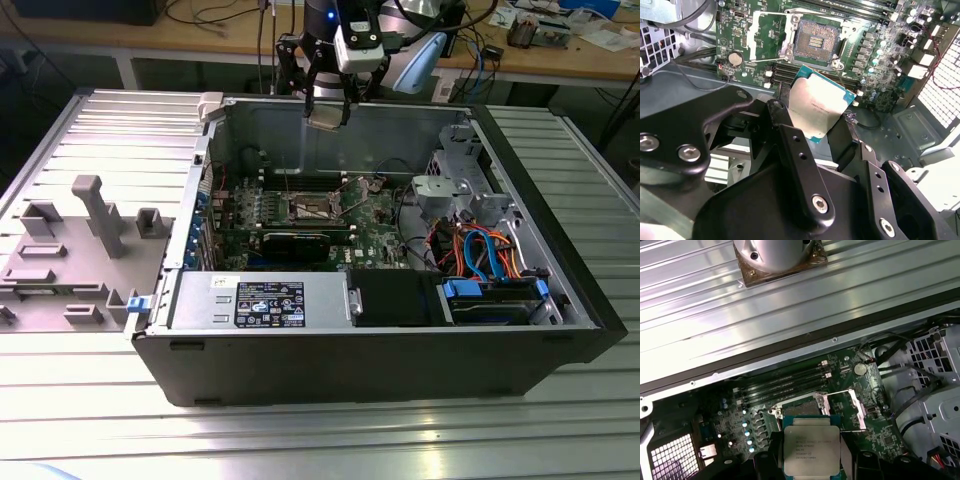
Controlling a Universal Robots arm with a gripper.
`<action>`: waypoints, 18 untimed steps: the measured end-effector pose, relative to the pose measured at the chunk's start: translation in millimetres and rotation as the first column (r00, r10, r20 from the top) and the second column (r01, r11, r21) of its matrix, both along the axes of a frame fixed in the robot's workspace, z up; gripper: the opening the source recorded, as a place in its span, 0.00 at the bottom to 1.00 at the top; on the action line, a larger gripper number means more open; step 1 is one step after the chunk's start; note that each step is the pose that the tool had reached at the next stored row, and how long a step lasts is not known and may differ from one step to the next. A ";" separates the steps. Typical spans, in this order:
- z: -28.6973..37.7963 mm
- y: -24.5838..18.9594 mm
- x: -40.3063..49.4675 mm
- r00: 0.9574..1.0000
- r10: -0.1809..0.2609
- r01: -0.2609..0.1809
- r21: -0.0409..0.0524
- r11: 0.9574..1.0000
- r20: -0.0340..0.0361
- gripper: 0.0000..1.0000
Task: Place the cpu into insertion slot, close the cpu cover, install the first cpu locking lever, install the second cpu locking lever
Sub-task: 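Place the cpu into insertion slot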
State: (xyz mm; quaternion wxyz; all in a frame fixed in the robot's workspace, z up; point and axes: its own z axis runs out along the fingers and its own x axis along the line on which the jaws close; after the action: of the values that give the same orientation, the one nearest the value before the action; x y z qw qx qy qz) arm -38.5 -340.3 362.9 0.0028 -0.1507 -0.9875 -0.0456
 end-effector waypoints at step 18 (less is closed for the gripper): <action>-0.1 0.0 0.0 1.000 -0.025 0.025 0.000 1.000 0.000 0.54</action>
State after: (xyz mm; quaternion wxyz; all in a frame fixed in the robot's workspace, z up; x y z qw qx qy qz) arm -38.5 -340.3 362.8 0.0022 -0.1628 -0.9856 -0.0457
